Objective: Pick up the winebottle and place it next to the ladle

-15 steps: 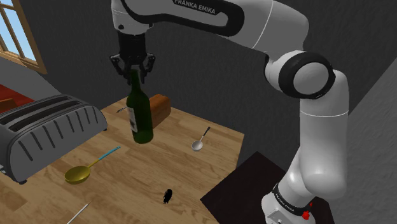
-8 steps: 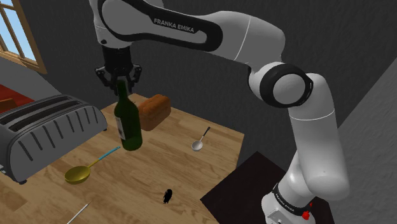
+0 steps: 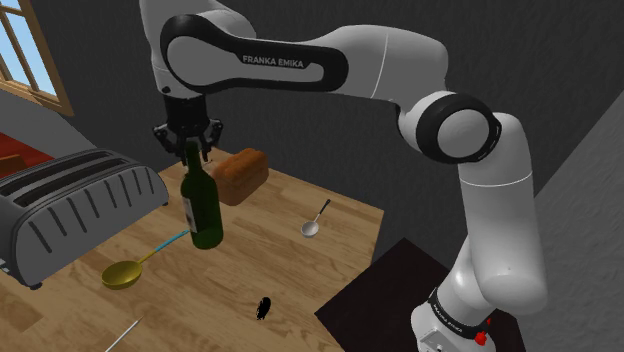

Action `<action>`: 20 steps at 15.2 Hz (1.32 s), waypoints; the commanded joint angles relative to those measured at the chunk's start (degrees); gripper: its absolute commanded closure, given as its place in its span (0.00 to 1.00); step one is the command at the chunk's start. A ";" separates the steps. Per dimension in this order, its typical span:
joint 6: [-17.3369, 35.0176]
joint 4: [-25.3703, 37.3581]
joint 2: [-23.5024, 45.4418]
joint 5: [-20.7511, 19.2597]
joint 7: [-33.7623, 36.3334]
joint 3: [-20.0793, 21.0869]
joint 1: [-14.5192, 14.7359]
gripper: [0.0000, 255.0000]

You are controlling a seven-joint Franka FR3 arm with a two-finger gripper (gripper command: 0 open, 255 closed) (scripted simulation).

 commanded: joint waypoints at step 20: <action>8.88 -10.15 -1.11 0.02 1.37 -0.04 -1.60 0.00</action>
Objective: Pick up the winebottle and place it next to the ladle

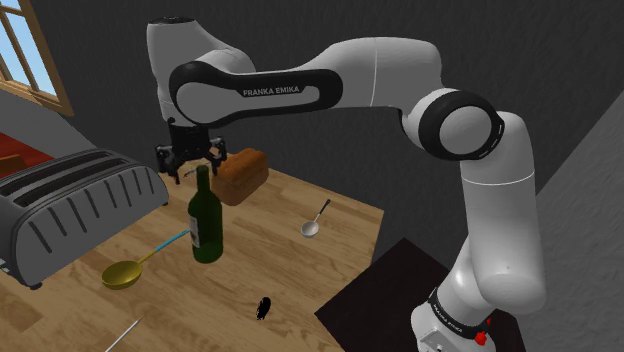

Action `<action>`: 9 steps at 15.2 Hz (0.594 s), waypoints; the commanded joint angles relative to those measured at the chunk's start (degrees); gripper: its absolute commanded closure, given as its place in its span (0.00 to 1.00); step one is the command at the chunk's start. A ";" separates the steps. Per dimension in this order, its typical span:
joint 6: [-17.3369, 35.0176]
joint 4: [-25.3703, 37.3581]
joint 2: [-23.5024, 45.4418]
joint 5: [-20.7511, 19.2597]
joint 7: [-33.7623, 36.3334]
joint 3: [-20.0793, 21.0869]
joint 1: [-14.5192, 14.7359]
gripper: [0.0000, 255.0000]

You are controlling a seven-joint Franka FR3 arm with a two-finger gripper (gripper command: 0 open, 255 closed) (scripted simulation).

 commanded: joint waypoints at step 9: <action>-7.32 7.60 0.15 0.16 -0.69 0.23 1.42 0.00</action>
